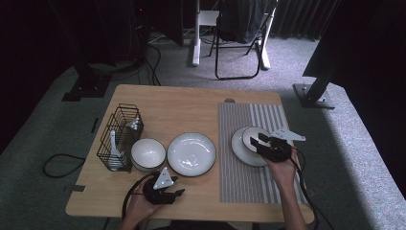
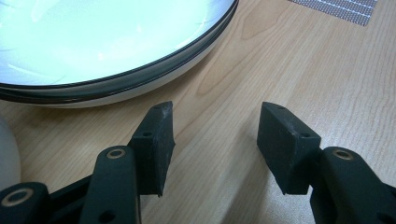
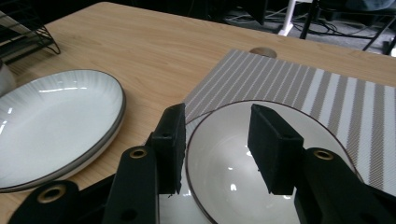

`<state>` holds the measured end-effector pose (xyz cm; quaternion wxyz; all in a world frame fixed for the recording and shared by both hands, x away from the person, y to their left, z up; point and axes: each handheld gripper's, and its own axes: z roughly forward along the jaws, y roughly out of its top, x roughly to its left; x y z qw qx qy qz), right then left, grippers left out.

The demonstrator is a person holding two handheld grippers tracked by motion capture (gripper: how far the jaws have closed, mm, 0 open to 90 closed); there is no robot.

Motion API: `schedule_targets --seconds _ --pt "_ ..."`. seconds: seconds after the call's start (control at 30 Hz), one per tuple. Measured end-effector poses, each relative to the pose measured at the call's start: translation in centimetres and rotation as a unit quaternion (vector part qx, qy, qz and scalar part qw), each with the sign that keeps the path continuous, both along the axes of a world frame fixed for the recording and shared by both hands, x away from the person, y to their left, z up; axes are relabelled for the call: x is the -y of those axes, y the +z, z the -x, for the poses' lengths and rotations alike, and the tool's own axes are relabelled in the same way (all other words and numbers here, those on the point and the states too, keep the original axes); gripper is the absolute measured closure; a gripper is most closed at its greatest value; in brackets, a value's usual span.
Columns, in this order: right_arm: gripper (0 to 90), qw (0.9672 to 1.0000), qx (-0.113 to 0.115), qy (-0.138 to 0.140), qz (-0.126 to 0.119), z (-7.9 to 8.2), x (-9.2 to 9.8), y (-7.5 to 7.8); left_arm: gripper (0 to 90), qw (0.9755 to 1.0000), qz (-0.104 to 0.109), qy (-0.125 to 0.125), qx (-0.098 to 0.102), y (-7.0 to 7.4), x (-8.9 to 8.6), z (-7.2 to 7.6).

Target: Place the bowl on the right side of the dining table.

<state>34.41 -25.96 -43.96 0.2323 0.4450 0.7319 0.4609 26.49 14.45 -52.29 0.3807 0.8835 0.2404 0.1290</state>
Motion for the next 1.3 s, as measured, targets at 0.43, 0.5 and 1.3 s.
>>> schedule_targets --seconds 0.43,0.5,1.3 --pt "55.7 0.9996 -0.005 0.026 0.002 0.3 -1.2 -0.3 47.5 1.0000 0.001 -0.001 -0.003 0.0 0.0 -0.1" --pt "55.5 0.9994 -0.005 0.034 0.006 0.4 -1.7 -0.4 47.7 1.0000 0.001 -0.001 -0.004 0.0 0.0 -0.1" --pt "54.1 0.9937 -0.026 0.098 0.048 1.2 -5.5 -3.1 47.9 0.9999 0.002 -0.013 -0.007 0.0 0.1 -0.1"
